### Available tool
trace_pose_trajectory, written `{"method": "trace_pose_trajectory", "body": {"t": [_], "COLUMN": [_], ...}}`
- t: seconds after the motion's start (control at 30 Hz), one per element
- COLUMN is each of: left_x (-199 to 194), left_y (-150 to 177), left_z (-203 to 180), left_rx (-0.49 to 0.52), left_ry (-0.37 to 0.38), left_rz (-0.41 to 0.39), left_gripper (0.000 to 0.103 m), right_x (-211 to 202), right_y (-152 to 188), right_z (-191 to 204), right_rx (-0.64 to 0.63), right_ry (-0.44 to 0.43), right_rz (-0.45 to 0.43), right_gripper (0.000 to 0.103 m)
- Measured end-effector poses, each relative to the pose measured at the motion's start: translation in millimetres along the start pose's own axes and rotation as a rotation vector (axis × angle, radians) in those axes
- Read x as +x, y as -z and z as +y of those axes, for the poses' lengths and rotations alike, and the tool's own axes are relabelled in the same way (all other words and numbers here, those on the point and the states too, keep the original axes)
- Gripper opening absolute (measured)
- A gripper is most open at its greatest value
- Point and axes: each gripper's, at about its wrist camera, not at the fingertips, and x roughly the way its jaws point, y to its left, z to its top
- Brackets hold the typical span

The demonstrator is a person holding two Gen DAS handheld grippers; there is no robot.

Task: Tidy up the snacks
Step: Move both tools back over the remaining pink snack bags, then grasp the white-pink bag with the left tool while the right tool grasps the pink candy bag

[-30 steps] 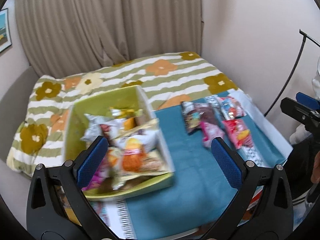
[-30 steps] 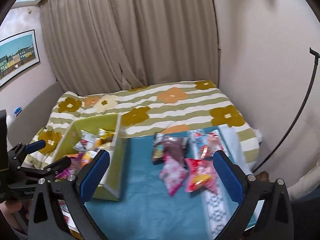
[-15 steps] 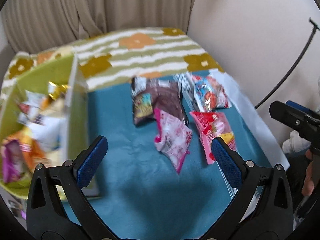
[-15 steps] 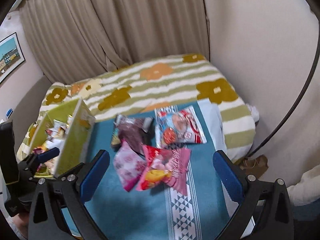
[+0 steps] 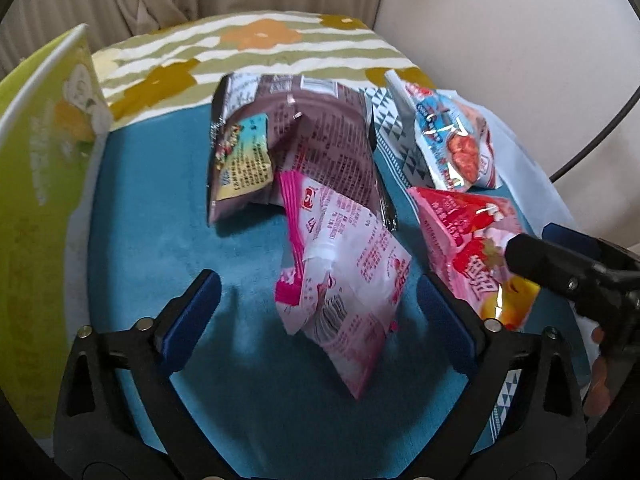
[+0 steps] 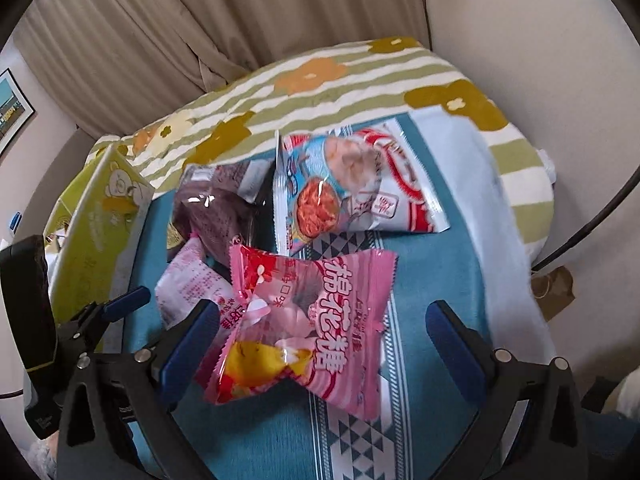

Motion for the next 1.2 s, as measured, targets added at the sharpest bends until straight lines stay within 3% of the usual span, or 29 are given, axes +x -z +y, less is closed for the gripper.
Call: {"method": "trace_pose_trajectory", "body": {"t": [0.07, 0.27, 0.43, 0.6, 1.03, 1.2], "left_x": [4, 21, 21, 13, -8, -14], "left_y": [0, 2, 4, 4, 21, 29], "left_z": [-2, -12, -17, -12, 5, 8], "left_rx": [0.01, 0.062, 0.082, 0.084, 0.057, 0.052], "left_ry": [0.001, 0.029, 0.035, 0.029, -0.011, -0.025], "left_rz": [0.001, 0.052, 0.055, 0.059, 0.072, 0.068], "left_gripper": [0.094, 0.064, 0.05, 0.045, 0.044, 0.044], "right_x": [7, 20, 25, 29, 42, 48], "right_y": [1, 2, 4, 6, 9, 12], "right_z": [1, 2, -2, -6, 7, 14], "right_rx": [0.001, 0.01, 0.042, 0.054, 0.025, 0.002], "right_ry": [-0.006, -0.009, -0.01, -0.015, -0.018, -0.037], "right_rz": [0.011, 0.038, 0.049, 0.064, 0.083, 0.096], "right_gripper": [0.103, 0.103, 0.103, 0.103, 0.102, 0.091]}}
